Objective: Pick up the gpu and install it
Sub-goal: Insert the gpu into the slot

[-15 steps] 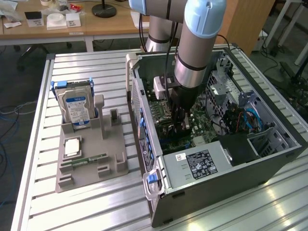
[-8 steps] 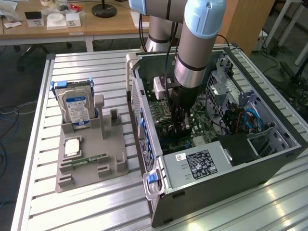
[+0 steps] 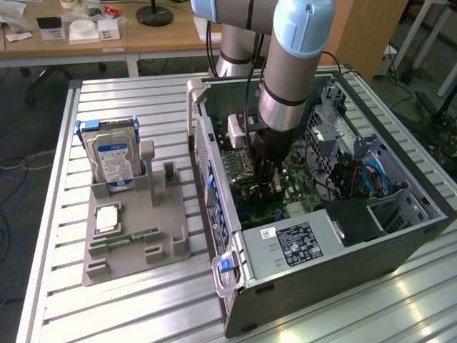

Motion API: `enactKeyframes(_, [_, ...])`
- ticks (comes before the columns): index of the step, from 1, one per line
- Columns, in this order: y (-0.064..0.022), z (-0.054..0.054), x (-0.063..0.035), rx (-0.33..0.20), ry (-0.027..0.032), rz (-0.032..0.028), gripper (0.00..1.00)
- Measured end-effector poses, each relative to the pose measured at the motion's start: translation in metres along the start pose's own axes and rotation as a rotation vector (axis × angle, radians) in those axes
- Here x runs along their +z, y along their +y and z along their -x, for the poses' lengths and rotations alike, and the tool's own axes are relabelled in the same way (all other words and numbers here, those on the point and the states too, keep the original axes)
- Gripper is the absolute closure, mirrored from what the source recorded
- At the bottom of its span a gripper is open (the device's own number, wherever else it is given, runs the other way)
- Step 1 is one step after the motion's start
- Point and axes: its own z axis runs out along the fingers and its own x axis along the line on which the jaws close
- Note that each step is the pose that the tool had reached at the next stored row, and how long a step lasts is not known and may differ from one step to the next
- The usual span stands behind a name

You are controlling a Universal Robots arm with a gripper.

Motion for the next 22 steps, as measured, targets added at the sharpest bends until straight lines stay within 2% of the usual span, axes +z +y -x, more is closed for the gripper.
enactKeyframes(1, [0.0,0.0,-0.0001,0.0,0.0003,0.0001,0.66])
enactKeyframes(9, [0.0,0.0011,-0.0076,0.0,0.0018,0.0002,0.66])
enactKeyframes(19, [0.0001,0.0019,-0.0076,0.0,0.002,0.0001,0.66])
enactKeyframes(20, [0.0001,0.0018,-0.0077,0.0,0.0025,0.0002,0.67])
enactKeyframes(21, [0.0001,0.0019,-0.0077,0.0,0.0022,0.0002,0.73])
enactKeyframes(22, [0.0001,0.0019,-0.0076,0.0,0.002,0.0002,0.74])
